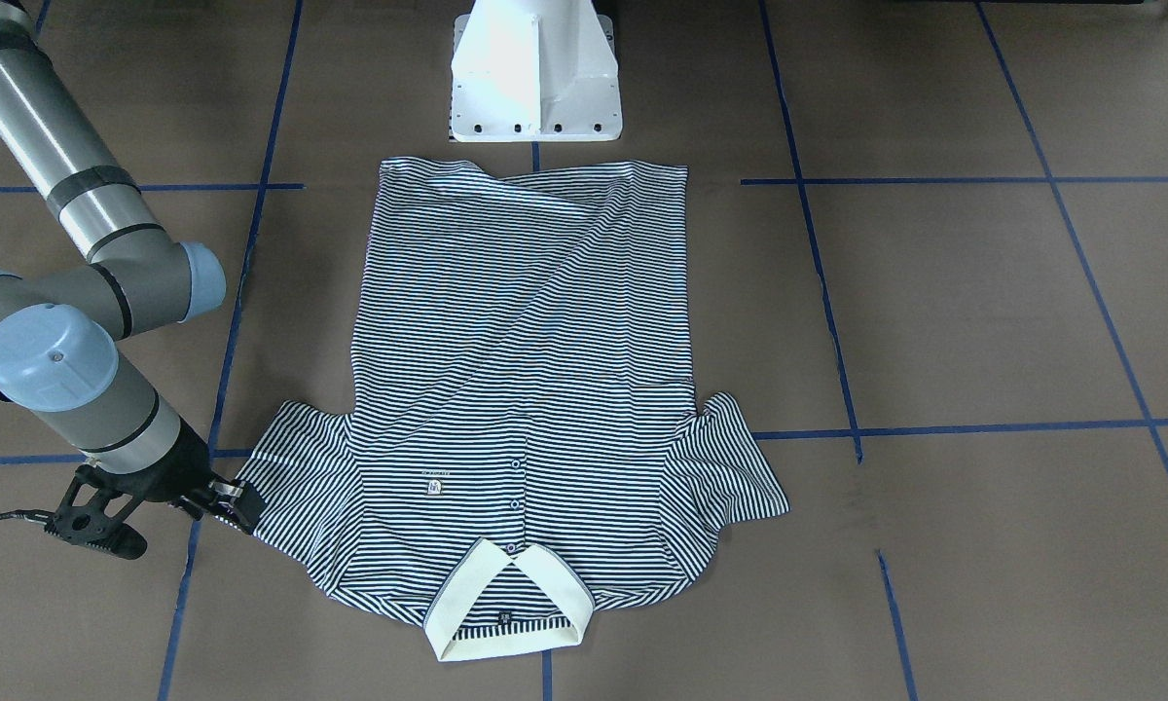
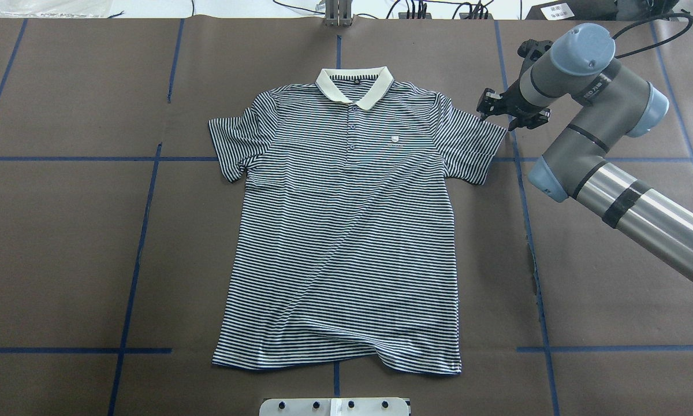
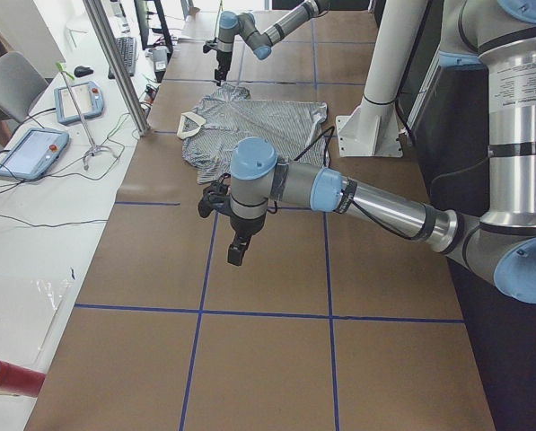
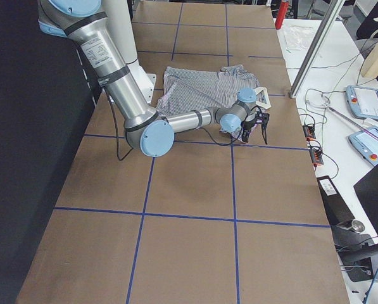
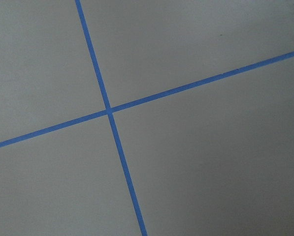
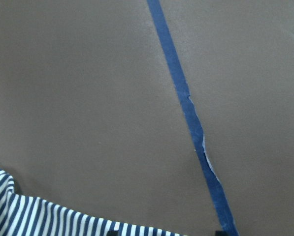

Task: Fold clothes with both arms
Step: 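Move the right gripper over the shirt's shoulder seam near the collar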

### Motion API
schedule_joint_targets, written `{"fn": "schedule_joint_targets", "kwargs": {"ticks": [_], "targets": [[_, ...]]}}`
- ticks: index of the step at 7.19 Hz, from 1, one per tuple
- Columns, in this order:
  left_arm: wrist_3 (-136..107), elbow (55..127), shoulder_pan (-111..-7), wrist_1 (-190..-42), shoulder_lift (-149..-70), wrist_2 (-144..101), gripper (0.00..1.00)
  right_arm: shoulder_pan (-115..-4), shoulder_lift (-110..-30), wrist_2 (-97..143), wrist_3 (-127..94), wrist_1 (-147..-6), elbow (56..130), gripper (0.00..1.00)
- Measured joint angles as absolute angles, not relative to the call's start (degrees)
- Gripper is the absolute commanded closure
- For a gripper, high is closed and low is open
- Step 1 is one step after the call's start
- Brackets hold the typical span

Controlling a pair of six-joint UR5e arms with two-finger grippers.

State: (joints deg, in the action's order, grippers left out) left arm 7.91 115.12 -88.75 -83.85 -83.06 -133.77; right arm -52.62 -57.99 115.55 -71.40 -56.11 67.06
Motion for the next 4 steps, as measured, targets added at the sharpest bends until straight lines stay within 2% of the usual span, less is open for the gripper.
{"fn": "schedule_joint_targets", "kwargs": {"ticks": [4], "targets": [[7.91,115.14,-88.77,-83.85,-83.06,-133.77,0.00,-52.46,-58.55,115.49,-71.75,-56.10,66.89,0.94]]}}
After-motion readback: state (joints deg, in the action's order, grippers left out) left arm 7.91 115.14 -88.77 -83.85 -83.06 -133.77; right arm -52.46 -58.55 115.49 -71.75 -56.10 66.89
